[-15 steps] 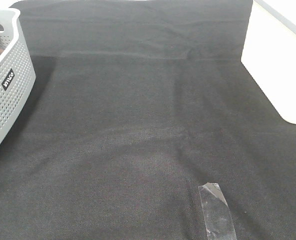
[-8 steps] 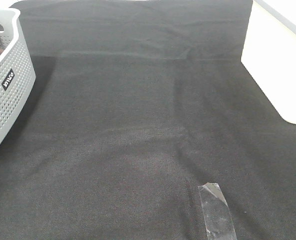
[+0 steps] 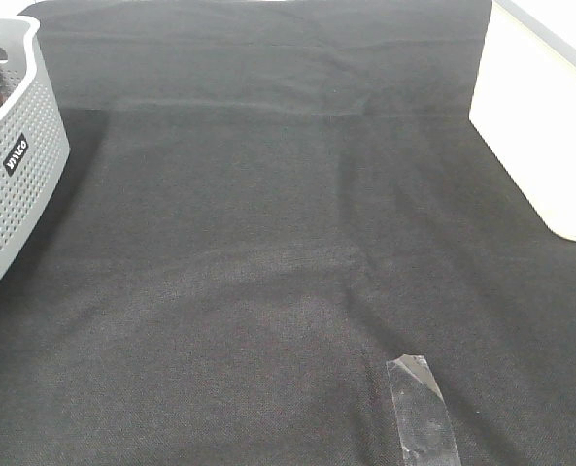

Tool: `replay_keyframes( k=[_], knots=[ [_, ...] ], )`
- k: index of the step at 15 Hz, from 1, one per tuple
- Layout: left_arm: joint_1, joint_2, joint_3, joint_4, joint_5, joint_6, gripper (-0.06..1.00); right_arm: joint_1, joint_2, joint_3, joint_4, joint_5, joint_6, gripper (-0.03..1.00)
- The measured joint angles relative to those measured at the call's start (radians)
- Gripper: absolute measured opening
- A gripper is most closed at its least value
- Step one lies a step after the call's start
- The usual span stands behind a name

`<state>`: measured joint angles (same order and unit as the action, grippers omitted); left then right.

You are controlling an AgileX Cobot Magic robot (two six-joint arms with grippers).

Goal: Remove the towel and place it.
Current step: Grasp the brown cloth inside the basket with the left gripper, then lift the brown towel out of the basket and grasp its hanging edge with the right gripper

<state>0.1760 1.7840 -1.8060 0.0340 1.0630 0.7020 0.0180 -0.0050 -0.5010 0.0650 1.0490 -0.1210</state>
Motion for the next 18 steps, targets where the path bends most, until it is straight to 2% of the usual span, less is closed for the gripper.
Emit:
replay_keyframes(
  k=[4,7,11,13,16,17,18],
  knots=[
    [-0.112,-0.142,-0.001,-0.011,-0.044,-0.012,0.00,0.000,0.003,0.000,0.002,0.000,0.000,0.97],
    [-0.201,-0.220,-0.055,-0.023,-0.073,-0.050,0.00,0.000,0.003,0.000,0.028,0.000,0.000,0.97],
    [-0.378,-0.234,-0.142,-0.034,-0.082,-0.056,0.00,0.000,0.029,-0.002,0.040,-0.003,0.000,0.97],
    [-0.450,-0.234,-0.145,-0.044,-0.132,-0.089,0.00,0.000,0.097,-0.010,0.063,-0.010,-0.021,0.97],
    [-0.511,-0.231,-0.145,-0.050,-0.214,-0.199,0.00,0.000,0.222,-0.022,0.192,-0.142,-0.182,0.97],
    [-0.562,-0.231,-0.145,-0.053,-0.241,-0.256,0.00,0.000,0.358,-0.022,0.415,-0.287,-0.392,0.97],
    [-0.590,-0.231,-0.145,-0.053,-0.246,-0.266,0.00,0.000,0.427,-0.022,0.543,-0.342,-0.537,0.97]
  ],
)
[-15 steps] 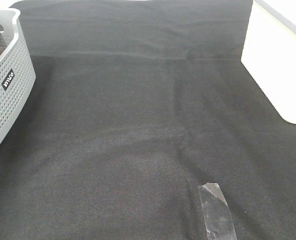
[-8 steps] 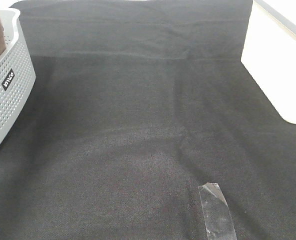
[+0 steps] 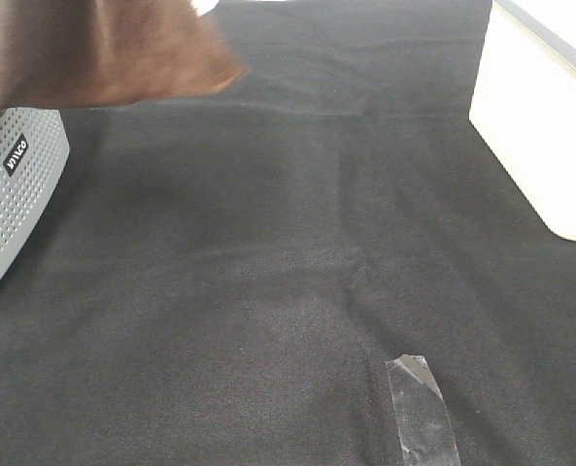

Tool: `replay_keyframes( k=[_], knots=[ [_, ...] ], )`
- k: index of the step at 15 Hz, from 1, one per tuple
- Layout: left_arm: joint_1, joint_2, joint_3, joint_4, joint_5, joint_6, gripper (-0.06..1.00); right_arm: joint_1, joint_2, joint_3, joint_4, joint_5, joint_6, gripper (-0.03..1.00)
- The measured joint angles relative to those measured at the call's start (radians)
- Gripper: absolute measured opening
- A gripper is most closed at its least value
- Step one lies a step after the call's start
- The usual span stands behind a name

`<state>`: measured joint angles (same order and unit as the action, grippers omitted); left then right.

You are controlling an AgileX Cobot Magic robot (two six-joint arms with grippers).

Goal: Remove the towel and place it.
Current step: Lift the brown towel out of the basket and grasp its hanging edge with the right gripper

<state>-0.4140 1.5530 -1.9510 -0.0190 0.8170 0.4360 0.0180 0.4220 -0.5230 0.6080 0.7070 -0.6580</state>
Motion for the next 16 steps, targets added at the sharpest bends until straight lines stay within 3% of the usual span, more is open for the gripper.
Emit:
replay_keyframes(
  k=[3,5,7,10,13,16],
  knots=[
    [-0.064,0.004,-0.002,-0.002,-0.001,-0.026,0.00,0.000,0.240,0.000,0.473,-0.086,-0.557,0.96],
    [-0.088,0.023,-0.002,-0.018,-0.001,-0.042,0.00,0.000,0.404,0.000,0.776,-0.044,-0.937,0.96],
    [-0.114,0.049,-0.002,-0.026,-0.001,-0.048,0.00,0.033,0.558,-0.001,1.012,-0.010,-1.197,0.96],
    [-0.141,0.066,-0.002,-0.040,-0.001,-0.048,0.00,0.202,0.784,-0.067,1.117,-0.006,-1.412,0.96],
    [-0.141,0.067,-0.002,-0.050,-0.001,-0.048,0.00,0.324,0.979,-0.194,1.118,-0.010,-1.451,0.96],
    [-0.141,0.067,-0.002,-0.052,-0.001,-0.051,0.00,0.345,1.116,-0.324,1.121,-0.015,-1.452,0.96]
  ],
)
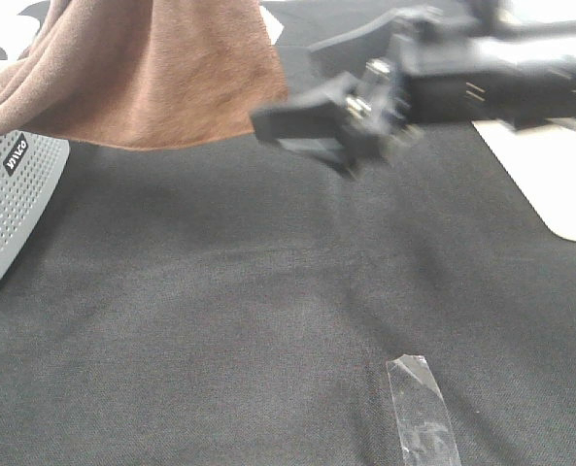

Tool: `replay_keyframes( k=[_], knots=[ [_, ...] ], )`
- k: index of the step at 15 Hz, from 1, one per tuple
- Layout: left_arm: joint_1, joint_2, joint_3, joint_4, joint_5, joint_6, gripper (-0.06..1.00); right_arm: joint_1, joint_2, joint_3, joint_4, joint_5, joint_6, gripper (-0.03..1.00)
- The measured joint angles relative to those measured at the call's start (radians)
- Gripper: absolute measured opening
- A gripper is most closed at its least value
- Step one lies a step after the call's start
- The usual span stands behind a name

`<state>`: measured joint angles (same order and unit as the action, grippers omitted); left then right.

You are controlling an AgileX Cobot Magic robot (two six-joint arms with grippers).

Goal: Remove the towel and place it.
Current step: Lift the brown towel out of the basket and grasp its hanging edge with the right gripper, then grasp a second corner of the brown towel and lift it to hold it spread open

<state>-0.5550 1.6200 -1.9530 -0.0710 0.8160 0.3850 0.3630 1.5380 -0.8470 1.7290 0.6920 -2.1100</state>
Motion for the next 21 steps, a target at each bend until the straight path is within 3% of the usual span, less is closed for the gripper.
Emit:
replay_keyframes(
  k=[6,9,10,12,13,14,17,19,21],
  knots=[
    [0.000,0.000,0.000,-0.020,0.000,-0.005,0.00,0.062,0.169,-0.153,0.004,0.031,0.012,0.96],
    [0.000,0.000,0.000,-0.021,0.002,-0.007,0.00,0.071,0.172,-0.165,0.004,0.038,0.039,0.89],
    [0.000,0.000,0.000,-0.020,0.005,-0.007,0.00,0.071,0.172,-0.165,0.005,0.034,0.055,0.77],
    [0.000,0.000,0.000,-0.021,0.018,-0.008,0.00,0.071,0.172,-0.165,0.004,0.023,0.093,0.27],
    [0.000,0.000,0.000,-0.021,0.020,-0.008,0.00,0.071,0.172,-0.165,0.004,0.000,0.123,0.07],
    [0.000,0.000,0.000,-0.021,0.022,-0.008,0.00,0.071,0.172,-0.165,0.004,-0.014,0.140,0.00],
    [0.000,0.000,0.000,-0.021,0.033,-0.008,0.00,0.071,0.172,-0.165,0.004,-0.023,0.189,0.00],
    [0.000,0.000,0.000,-0.021,0.035,-0.008,0.00,0.071,0.168,-0.175,-0.014,-0.023,0.325,0.00],
    [0.000,0.000,0.000,-0.021,0.036,-0.008,0.00,0.071,0.132,-0.231,-0.226,-0.029,0.573,0.00]
  ],
)
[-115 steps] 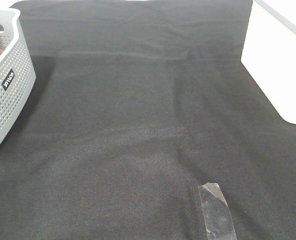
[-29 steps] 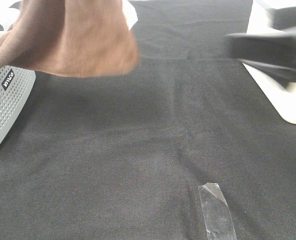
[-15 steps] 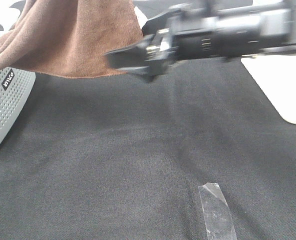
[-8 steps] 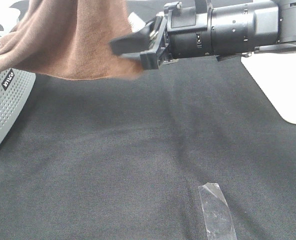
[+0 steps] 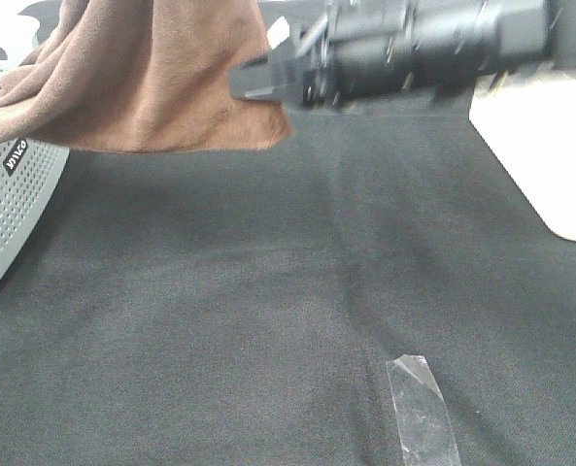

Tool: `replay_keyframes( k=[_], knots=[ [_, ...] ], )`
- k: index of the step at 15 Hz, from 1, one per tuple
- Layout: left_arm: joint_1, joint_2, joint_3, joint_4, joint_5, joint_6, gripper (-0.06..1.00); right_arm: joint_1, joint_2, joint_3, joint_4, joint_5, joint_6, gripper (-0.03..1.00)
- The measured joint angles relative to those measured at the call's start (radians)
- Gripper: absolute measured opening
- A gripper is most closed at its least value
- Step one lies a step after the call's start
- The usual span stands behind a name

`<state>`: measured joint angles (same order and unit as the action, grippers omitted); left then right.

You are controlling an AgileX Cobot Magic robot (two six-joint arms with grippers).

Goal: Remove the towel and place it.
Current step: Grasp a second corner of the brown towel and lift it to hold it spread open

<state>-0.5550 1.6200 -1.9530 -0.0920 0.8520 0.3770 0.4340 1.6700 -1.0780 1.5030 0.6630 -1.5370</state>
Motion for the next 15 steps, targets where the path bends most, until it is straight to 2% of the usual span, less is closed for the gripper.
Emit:
replay_keyframes(
  k=[1,2,3,4,5,6,8,11,13,15],
  knots=[
    [0.000,0.002,0.000,0.000,0.000,0.000,0.00,0.000,-0.023,-0.046,-0.144,0.001,0.169,0.00],
    [0.000,0.007,0.000,0.001,-0.006,0.022,0.00,0.000,-0.050,-0.147,-0.408,0.033,0.441,0.00],
    [0.000,0.008,0.000,0.001,-0.014,0.033,0.00,0.000,-0.055,-0.181,-0.510,0.050,0.520,0.00],
    [0.000,0.014,0.000,0.003,-0.037,0.051,0.00,0.000,-0.058,-0.272,-0.712,0.111,0.707,0.00],
    [0.000,0.023,0.000,0.007,-0.093,0.069,0.00,0.000,-0.058,-0.406,-0.945,0.211,0.904,0.00],
    [0.000,0.029,0.000,0.019,-0.137,0.075,0.00,0.000,-0.058,-0.492,-1.087,0.271,0.985,0.00],
    [0.000,0.043,0.000,0.059,-0.240,0.079,0.00,0.000,-0.058,-0.661,-1.286,0.344,1.071,0.00],
    [0.000,0.069,0.000,0.118,-0.404,0.079,0.00,0.000,-0.047,-0.865,-1.510,0.356,1.138,0.00],
    [0.003,0.085,0.000,0.134,-0.537,0.082,0.00,0.000,-0.003,-0.993,-1.588,0.353,1.150,0.00],
    [0.022,0.094,0.000,0.134,-0.661,0.082,0.00,0.000,0.054,-1.100,-1.620,0.302,1.156,0.00]
  ],
)
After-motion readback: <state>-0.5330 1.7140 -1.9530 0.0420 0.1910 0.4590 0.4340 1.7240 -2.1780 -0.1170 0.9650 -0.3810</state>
